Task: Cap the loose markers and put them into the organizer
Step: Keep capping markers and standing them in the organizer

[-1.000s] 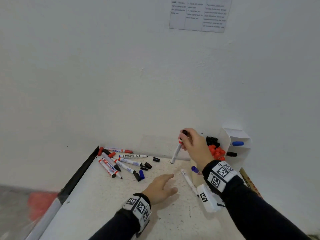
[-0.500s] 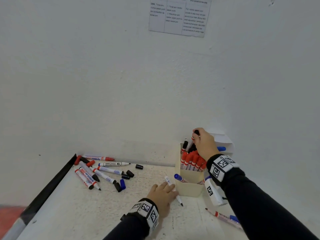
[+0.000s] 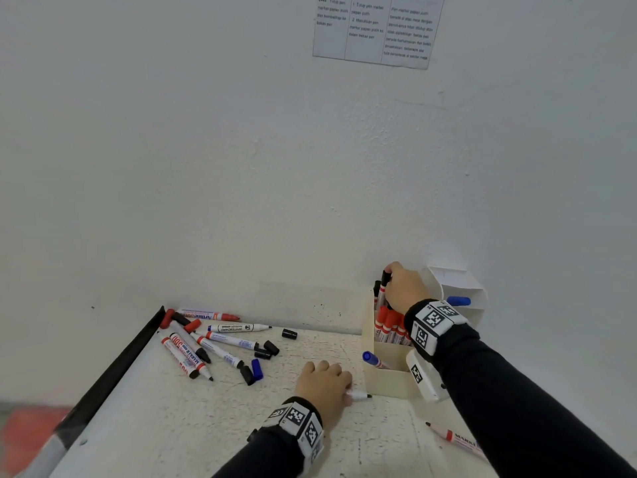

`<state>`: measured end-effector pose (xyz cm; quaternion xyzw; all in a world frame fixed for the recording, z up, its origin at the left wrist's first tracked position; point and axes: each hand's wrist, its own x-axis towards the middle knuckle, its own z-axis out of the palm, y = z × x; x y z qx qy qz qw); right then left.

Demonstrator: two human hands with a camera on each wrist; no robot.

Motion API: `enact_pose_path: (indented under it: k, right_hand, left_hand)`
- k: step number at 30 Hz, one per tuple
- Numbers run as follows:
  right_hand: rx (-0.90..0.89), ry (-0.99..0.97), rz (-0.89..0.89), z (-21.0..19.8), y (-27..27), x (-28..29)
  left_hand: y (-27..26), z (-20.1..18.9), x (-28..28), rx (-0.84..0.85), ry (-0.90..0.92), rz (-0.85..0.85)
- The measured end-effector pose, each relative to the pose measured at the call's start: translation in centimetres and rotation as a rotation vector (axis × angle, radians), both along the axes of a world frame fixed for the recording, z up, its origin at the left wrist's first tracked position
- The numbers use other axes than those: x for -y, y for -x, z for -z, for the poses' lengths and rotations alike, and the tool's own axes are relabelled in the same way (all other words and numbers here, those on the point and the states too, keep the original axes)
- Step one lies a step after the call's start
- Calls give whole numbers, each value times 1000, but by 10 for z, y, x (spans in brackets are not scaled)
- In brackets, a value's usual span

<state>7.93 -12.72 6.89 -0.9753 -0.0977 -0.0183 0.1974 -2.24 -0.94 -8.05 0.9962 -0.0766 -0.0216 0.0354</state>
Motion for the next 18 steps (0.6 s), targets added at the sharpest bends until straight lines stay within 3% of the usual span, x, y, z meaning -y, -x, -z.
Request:
enact_pose_path:
  k: [3,9,18]
  right_hand:
    - [-72,82,28,4,-3,-9]
    - [-144,450,-16,21,-12,-18]
    - [-190,392,44,28,-8,-26]
  left_hand:
    - [4,-7,-5,-1,118,-93]
    - [11,-18,-23,-48,345,-263]
    - [28,-16,-67,-50,764,-557]
